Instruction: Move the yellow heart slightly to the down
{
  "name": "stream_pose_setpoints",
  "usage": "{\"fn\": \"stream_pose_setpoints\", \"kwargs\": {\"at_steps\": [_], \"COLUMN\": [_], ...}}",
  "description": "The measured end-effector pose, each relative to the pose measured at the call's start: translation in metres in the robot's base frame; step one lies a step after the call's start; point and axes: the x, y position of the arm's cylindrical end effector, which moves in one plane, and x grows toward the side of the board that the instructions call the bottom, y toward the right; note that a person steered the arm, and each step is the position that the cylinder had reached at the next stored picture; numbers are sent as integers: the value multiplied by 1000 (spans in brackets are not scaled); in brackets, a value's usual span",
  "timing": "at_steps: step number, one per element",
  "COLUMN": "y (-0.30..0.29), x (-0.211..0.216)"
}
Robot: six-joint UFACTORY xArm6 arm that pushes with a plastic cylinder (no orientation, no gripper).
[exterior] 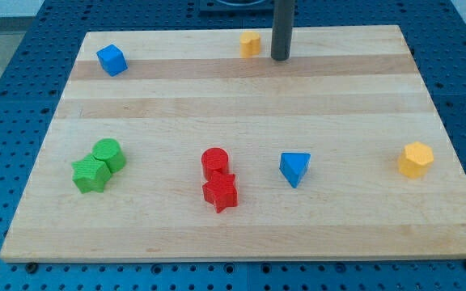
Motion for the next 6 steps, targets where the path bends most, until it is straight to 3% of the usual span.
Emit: {"fn": "stream_pose_setpoints", "kwargs": {"at_steps": [1, 2, 6], "y": [-6, -26, -60], "x": [-48, -58, -32]}}
